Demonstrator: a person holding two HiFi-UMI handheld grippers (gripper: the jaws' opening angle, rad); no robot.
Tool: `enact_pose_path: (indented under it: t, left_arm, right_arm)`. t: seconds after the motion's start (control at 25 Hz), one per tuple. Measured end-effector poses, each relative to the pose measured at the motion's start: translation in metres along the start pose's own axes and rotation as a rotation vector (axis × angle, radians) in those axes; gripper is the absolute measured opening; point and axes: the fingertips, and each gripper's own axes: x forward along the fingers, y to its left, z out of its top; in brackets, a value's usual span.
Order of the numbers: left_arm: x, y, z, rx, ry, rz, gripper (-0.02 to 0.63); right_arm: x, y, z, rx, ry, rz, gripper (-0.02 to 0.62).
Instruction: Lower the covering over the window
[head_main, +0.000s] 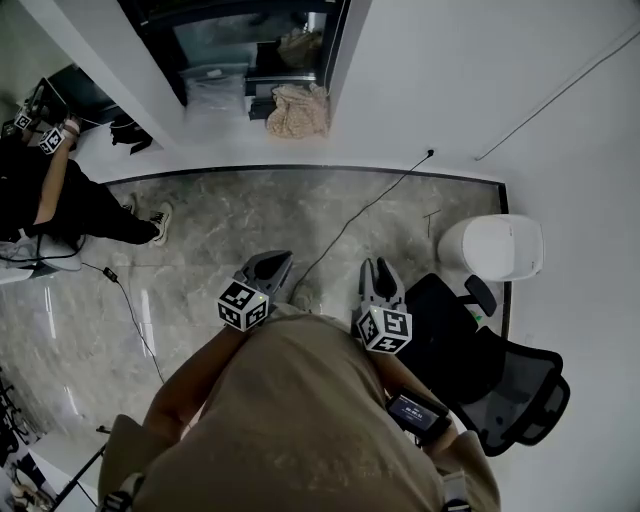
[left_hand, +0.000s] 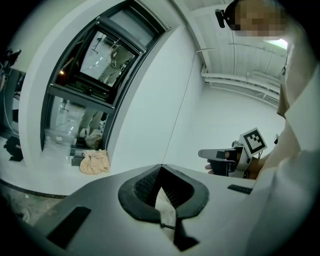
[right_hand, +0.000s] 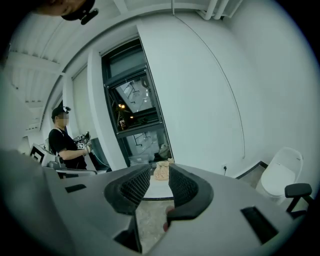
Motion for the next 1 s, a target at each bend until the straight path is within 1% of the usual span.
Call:
enact_pose_path:
  t: [0.12,0.32,0.44,0.64,0.76,0.92,1.0]
  left_arm:
    - [-0.005,0.003,0.0,-0.002,0.0,-0.001,0.014]
    - [-0.021,0.015,0.0,-0.002,0.019,-0.005,0.014]
    - [-0.035,0.03,0.004,-0.004,0.023,0.002,0.014]
    - [-0.056,0.056,0.012,0.0,0.047,-0.003,0.014]
    - [-0.071,0.069,0.014,-0.003,0.065,-0.026,0.014]
    - [-0.085,0.077,0.009,-0.009,0.094,-0.079,0.014]
    - [-0.09,0.081,0.006,-0.013,0.104,-0.1,0.014]
  right_arm:
    - [0.006,0.016,0.003,-0.008,-0.012,0.039,0.106]
    - [0.016,0.035,0.004,0.0,-0.019,0.051,0.106]
    - [0.02,0.052,0.006,-0.002,-0.032,0.043,0.106]
    - [0.023,0.08,0.006,0.007,-0.047,-0.004,0.106]
    - [0.023,0.103,0.001,0.007,-0.036,-0.022,0.106]
    - [0.021,0.129,-0.016,0.014,0.011,-0.036,0.106]
    - [0.02,0.141,-0.02,0.01,0.017,-0.041,0.106]
